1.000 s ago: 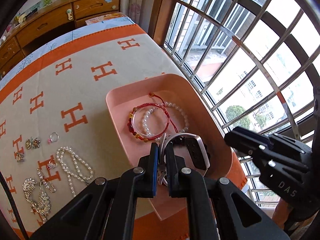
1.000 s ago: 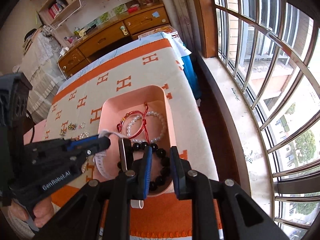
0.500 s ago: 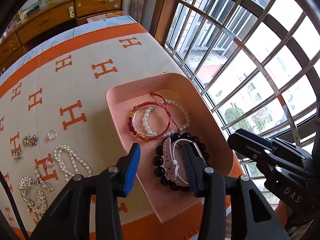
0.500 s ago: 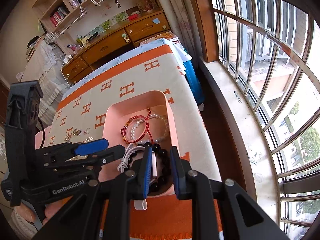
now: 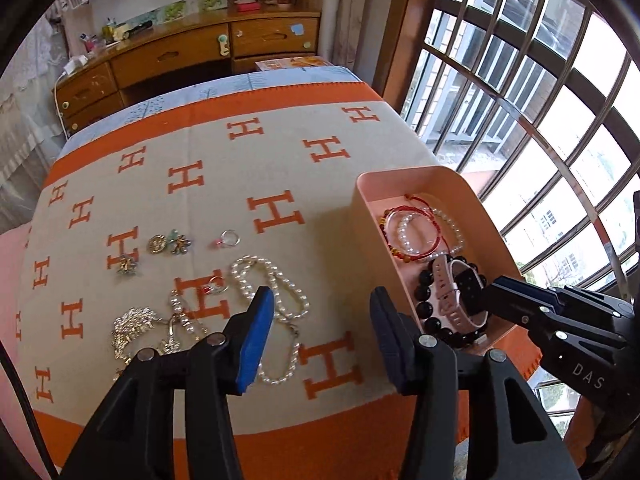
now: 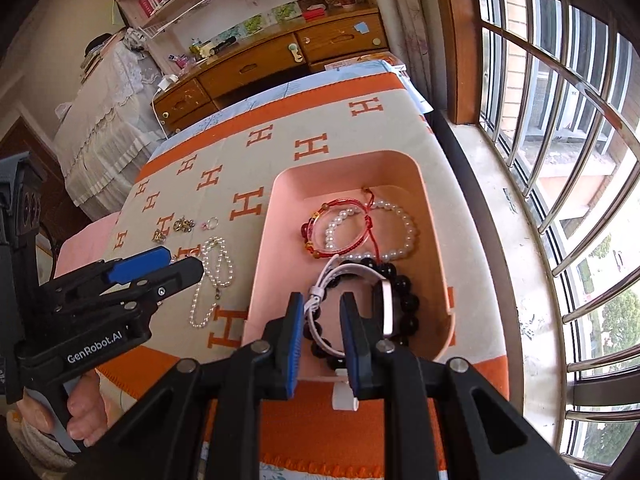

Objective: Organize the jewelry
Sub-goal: 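Withdraw both open tools from the pink box toward the remaining jewelry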

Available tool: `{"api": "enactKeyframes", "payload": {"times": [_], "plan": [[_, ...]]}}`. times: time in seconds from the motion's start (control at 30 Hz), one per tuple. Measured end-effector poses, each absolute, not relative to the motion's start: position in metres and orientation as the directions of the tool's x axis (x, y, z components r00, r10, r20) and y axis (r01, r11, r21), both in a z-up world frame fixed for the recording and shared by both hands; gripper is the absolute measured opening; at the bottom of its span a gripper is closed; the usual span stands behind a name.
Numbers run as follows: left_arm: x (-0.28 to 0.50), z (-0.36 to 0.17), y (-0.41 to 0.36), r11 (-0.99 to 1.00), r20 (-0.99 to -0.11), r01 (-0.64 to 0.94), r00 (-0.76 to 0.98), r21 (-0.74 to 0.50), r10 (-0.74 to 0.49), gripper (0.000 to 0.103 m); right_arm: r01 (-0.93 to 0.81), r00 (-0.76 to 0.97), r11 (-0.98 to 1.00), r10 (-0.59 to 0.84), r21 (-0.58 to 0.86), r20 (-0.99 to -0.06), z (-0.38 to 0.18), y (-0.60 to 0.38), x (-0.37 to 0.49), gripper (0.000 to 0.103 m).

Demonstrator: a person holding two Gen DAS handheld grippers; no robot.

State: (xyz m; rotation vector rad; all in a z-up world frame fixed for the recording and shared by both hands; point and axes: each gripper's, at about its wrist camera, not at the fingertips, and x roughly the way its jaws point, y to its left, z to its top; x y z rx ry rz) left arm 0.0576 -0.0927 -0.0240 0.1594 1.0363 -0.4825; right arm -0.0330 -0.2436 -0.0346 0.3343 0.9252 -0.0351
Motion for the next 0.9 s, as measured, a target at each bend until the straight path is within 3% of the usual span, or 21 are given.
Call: {"api": "enactKeyframes", "payload": {"times": [0.63,0.7,0.77,0.9], "plan": [[0.052,-0.036,0.026,0.970,-0.848,0.234,0.498,-0.067,-0.179,0.054,0.018,0.615,0.967,0.190,0.255,-0.765,-0.021,-0.173,-0.014,0.019],[0.054,-0.042,0.041,0.977,-0.855,0.197,0.492,-0.077,-0.166,0.054,0.000,0.608,0.968,0.199,0.251,-0.768,-0.023,-0.165,-0.008,0.022],[0.057,-0.048,0.054,0.982,-0.864,0.164,0.477,-0.092,-0.161,0.054,-0.019,0.604,0.970,0.205,0.243,-0.770,-0.024,-0.158,-0.002,0.034],[0.063,-0.061,0.076,0.986,-0.878,0.104,0.449,-0.134,-0.166,0.054,-0.051,0.600,0.970,0.219,0.236,-0.770,-0.027,-0.146,0.013,0.035]]}}
